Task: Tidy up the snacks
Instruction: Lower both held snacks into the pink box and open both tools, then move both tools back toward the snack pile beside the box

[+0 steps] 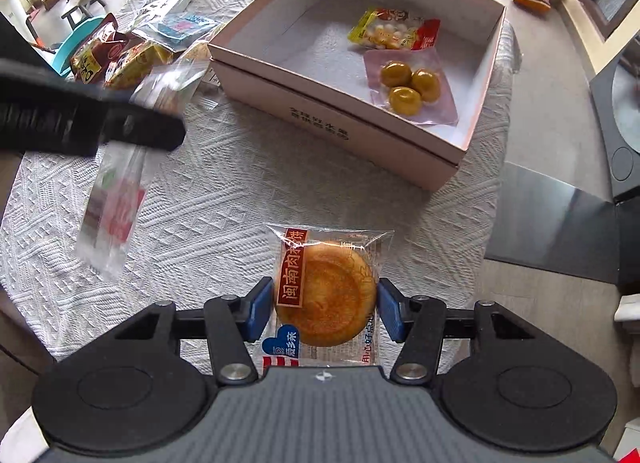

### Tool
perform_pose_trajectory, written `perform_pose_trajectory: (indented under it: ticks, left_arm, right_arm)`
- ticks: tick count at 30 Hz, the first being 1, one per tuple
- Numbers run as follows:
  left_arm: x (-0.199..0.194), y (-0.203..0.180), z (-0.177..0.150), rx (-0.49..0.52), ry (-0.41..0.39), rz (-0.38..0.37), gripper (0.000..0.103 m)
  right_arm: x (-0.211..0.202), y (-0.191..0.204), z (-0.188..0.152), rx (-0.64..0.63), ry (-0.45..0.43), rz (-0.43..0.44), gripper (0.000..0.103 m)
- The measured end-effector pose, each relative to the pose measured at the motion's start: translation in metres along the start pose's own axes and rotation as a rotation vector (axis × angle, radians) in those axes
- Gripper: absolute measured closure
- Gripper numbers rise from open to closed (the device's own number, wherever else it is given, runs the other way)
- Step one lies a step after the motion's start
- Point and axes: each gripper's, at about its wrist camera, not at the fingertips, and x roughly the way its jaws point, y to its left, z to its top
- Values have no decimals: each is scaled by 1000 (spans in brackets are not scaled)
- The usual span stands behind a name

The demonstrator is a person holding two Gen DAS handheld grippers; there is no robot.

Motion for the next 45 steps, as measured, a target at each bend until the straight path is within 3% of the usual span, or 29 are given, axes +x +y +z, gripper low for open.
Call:
perform_pose_trajectory:
  ticks: [2,6,9,14,18,24,29,33,38,45]
  left_arm:
    - [8,-9,25,23,-41,8,60]
    - [25,-7,65,-27,-91,-87,53]
    - [34,-11,79,-8,-113,-6,58]
    - [35,-3,81,7,-114,17,58]
    - [30,17,67,-20,-102,43,58]
    - [15,74,31,-186,-85,54,58]
    - [14,112,1,-259,-52,95,58]
    - [14,140,-20,-314,-21,114,58]
    - [9,165,-43,-389,-20,136,58]
    - [7,162,-66,-503,-11,90,58]
  right_arm:
    - [-4,-4,1,-3,-17,-6,48]
    - [-8,-11,4,-2,-44,-8,48]
    - [-8,-14,6,-2,-51,-13,48]
    - [-5,-13,11,2,-56,-8,48]
    - [-11,-10,24,2,-84,-7,48]
    - [-45,-14,74,30,-200,7,48]
    - [-48,-15,123,11,-284,-71,48]
    - [-37,-17,150,40,-249,-65,47]
    - [-24,-6,154,25,-237,-83,47]
    - [-19,-5,146,-11,-179,-106,47]
